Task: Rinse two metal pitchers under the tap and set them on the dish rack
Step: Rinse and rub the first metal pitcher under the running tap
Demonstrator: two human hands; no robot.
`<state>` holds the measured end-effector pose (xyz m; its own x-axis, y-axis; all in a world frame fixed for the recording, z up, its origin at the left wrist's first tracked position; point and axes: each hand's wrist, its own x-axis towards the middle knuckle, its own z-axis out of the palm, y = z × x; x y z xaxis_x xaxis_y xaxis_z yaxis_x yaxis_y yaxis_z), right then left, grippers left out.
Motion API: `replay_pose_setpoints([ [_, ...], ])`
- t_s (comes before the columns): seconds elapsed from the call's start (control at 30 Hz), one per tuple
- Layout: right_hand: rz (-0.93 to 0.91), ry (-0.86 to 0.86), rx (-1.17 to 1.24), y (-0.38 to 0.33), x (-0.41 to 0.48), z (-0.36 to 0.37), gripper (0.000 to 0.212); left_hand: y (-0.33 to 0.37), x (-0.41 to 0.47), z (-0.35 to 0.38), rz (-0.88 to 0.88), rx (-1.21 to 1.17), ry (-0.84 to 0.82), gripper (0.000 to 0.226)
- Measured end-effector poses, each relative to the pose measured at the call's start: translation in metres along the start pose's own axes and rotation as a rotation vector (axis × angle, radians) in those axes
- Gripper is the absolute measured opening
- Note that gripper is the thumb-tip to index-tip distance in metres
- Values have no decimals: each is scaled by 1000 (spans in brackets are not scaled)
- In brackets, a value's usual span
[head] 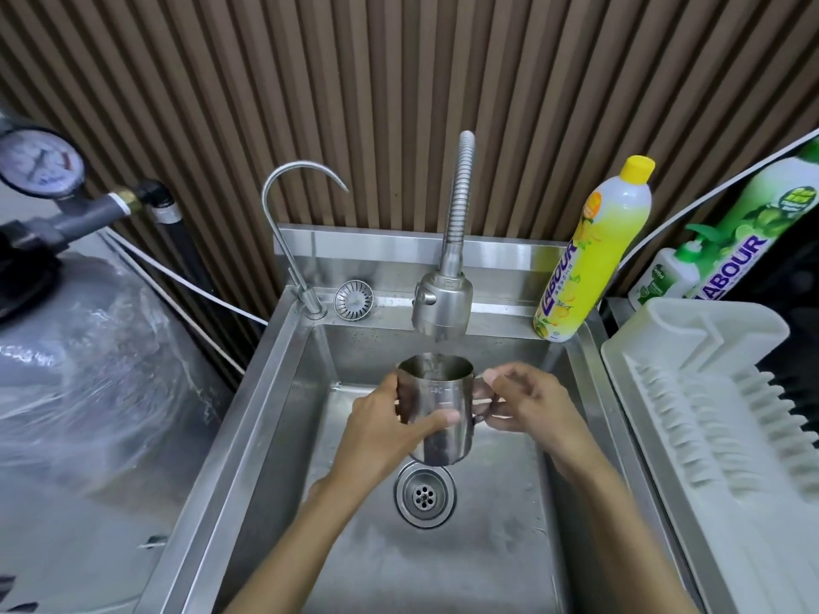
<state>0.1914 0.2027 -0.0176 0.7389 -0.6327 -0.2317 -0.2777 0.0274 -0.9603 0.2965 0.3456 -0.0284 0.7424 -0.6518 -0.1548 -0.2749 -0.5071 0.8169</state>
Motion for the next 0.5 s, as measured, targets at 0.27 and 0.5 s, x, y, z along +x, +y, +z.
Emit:
replay_pose_setpoints([
  [0.27, -195, 81, -189, -8, 1, -1, 13, -2, 9, 20, 79, -254, 69, 60],
  [0.5, -20, -129, 663, 15, 12, 27, 21, 3, 7, -3, 325, -148, 233, 82],
])
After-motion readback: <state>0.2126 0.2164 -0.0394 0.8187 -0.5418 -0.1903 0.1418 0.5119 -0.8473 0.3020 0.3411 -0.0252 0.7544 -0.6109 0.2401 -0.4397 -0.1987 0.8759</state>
